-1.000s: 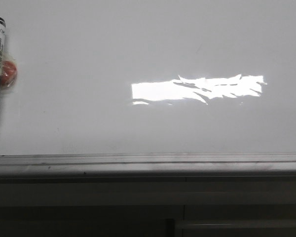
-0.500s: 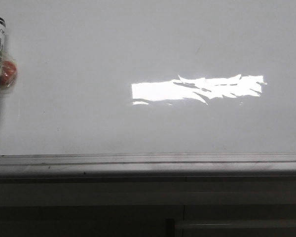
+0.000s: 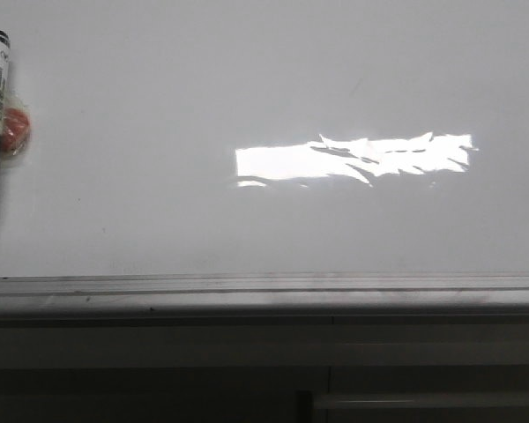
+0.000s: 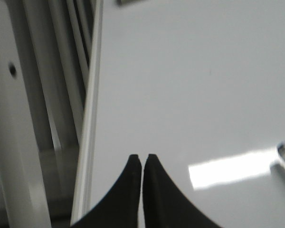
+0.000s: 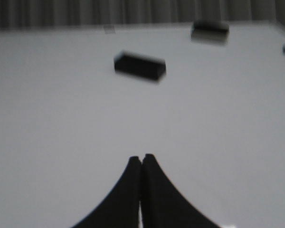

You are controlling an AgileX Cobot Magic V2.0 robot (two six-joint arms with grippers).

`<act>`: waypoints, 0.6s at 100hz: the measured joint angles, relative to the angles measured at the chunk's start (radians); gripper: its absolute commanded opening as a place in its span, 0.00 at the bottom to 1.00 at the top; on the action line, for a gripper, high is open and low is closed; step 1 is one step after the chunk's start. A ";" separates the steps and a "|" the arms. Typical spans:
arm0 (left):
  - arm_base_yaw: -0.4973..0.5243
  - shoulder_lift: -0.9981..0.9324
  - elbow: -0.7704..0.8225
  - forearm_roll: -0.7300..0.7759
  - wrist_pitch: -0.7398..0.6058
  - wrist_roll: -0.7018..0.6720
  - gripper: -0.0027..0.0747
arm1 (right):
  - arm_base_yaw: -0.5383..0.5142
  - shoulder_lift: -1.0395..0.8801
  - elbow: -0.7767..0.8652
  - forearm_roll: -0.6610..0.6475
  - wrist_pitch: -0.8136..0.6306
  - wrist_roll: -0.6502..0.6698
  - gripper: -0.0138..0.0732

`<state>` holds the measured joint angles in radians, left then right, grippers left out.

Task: Write number 0 on whiteboard

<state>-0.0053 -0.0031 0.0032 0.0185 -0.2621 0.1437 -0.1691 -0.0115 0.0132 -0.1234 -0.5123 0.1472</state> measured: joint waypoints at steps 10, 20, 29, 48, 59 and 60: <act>0.000 0.000 0.000 0.000 -0.132 0.000 0.01 | 0.000 0.000 0.000 0.000 -0.191 0.000 0.08; 0.000 0.000 0.000 0.000 -0.212 0.000 0.01 | 0.000 0.000 0.000 0.000 -0.302 0.000 0.08; 0.000 0.000 0.000 0.000 -0.261 0.000 0.01 | 0.000 0.000 0.000 0.000 -0.332 0.000 0.08; 0.000 0.000 -0.041 0.025 -0.162 -0.152 0.01 | 0.000 -0.002 -0.032 -0.038 -0.052 0.403 0.08; 0.000 0.008 -0.216 0.037 0.249 -0.201 0.01 | 0.000 -0.002 -0.164 -0.258 0.285 0.653 0.08; 0.000 0.010 -0.243 0.037 0.275 -0.202 0.01 | 0.000 -0.002 -0.174 -0.284 0.318 0.661 0.08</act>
<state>-0.0053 0.0073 -0.2400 0.0558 0.0133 -0.0586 -0.1691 -0.0131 -0.1609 -0.4076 -0.1947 0.8087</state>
